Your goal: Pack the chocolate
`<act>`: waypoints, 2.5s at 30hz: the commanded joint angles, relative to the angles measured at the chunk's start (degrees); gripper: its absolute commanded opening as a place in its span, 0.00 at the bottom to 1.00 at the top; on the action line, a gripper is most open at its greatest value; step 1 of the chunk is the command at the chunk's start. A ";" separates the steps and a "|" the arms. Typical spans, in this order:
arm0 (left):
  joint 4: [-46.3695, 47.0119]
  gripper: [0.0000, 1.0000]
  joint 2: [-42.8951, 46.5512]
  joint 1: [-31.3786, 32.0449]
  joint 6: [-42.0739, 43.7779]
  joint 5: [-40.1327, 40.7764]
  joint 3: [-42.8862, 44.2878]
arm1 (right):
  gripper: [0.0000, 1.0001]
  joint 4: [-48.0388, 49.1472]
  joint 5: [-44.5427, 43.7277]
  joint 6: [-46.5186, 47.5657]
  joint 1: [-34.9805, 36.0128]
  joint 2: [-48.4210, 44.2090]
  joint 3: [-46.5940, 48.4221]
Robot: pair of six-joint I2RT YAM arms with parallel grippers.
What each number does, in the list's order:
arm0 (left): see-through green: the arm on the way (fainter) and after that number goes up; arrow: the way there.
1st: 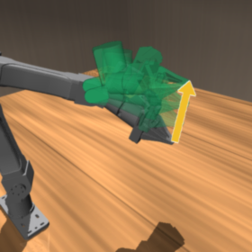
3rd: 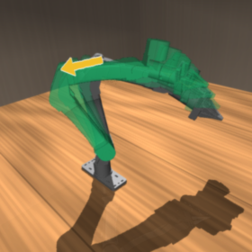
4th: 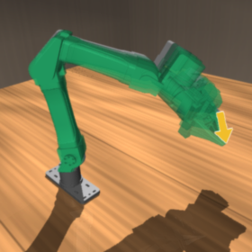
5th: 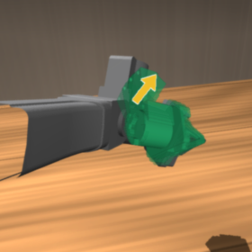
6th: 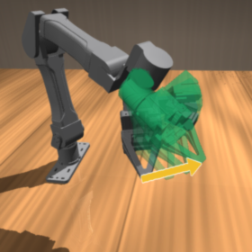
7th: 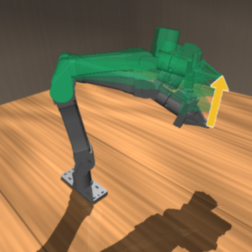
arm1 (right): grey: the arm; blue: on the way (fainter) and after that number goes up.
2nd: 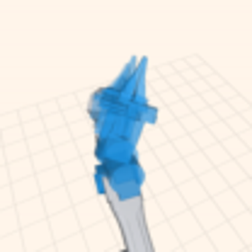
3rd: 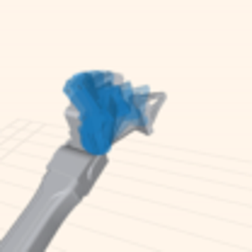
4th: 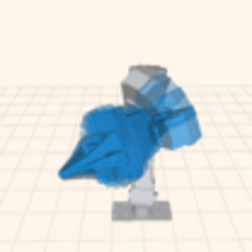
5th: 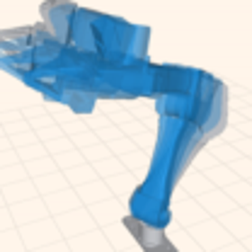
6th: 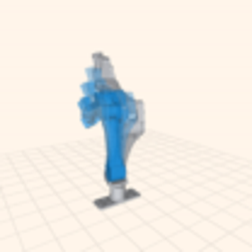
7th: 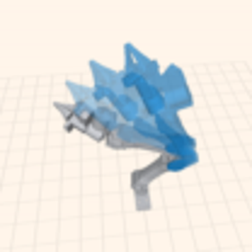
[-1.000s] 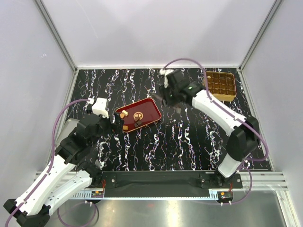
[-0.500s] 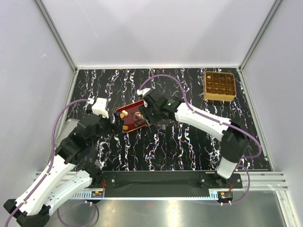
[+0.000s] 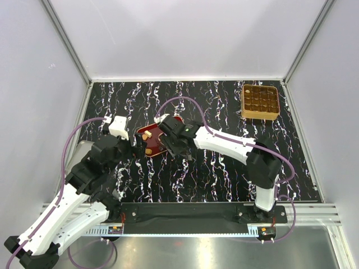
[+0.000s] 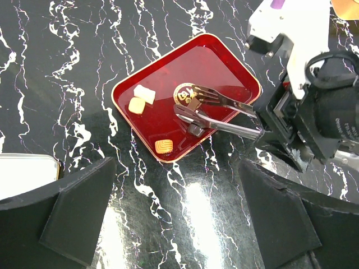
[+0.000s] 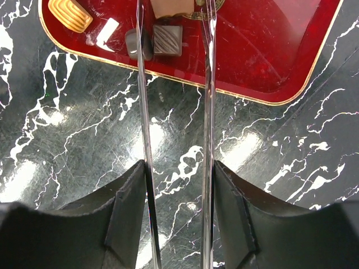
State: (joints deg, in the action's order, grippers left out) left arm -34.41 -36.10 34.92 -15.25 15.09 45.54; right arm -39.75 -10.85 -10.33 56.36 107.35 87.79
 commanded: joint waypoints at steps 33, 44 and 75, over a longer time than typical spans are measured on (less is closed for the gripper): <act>1.98 0.99 0.76 -0.11 0.04 0.55 0.34 | 0.41 -2.18 -9.36 -0.13 -5.46 -1.87 8.89; 1.98 0.99 1.03 -0.02 0.04 0.20 0.34 | 0.41 -1.30 -7.17 -1.53 -32.08 -11.81 3.80; 2.33 0.99 0.24 -0.02 0.30 -0.41 0.34 | 0.41 -2.88 -8.75 -2.50 -61.81 4.45 17.68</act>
State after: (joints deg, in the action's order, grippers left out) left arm -34.41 -35.75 34.92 -15.25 15.05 45.54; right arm -43.16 -18.44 -13.28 -5.30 110.76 103.24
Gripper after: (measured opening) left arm 0.988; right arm 0.414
